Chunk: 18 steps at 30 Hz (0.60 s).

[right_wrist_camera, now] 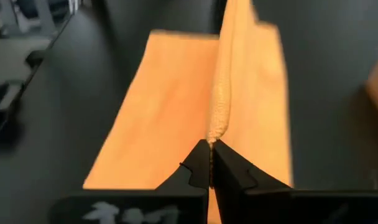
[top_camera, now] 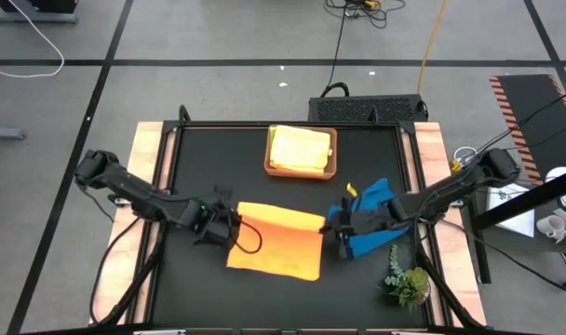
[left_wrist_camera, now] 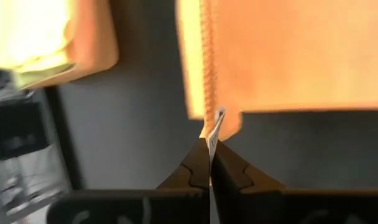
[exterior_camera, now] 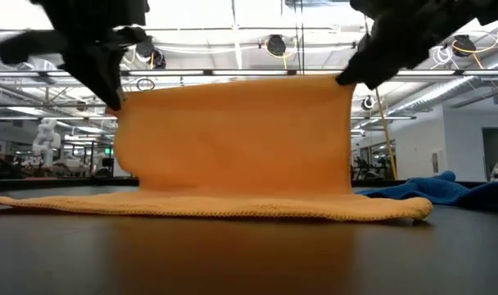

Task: Fold microfiber towels
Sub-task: Fold the orange microfiber cloth

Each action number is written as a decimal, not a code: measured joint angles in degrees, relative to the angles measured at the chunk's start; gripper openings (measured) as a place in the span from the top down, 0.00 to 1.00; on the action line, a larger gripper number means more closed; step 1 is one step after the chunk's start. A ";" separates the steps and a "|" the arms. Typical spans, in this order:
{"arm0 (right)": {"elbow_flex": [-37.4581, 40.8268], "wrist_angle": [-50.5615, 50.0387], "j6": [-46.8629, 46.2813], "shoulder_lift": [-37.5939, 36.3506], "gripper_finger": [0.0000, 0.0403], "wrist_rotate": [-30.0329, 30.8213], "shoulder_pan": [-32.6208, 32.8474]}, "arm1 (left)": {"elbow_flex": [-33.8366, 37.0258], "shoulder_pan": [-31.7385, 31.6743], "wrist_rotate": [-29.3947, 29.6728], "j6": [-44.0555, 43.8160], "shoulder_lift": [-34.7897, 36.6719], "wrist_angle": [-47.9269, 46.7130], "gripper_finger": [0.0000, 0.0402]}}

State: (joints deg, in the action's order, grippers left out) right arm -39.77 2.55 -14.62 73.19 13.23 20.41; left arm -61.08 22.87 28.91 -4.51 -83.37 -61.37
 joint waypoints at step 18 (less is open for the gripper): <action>0.02 15.33 -7.32 17.15 1.00 -9.84 7.49 | 10.88 13.40 -12.11 -16.61 0.01 24.15 0.96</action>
State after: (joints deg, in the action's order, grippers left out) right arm -39.75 17.88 -21.94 90.33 3.40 27.90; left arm -50.20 36.27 16.81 -21.12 -83.35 -37.22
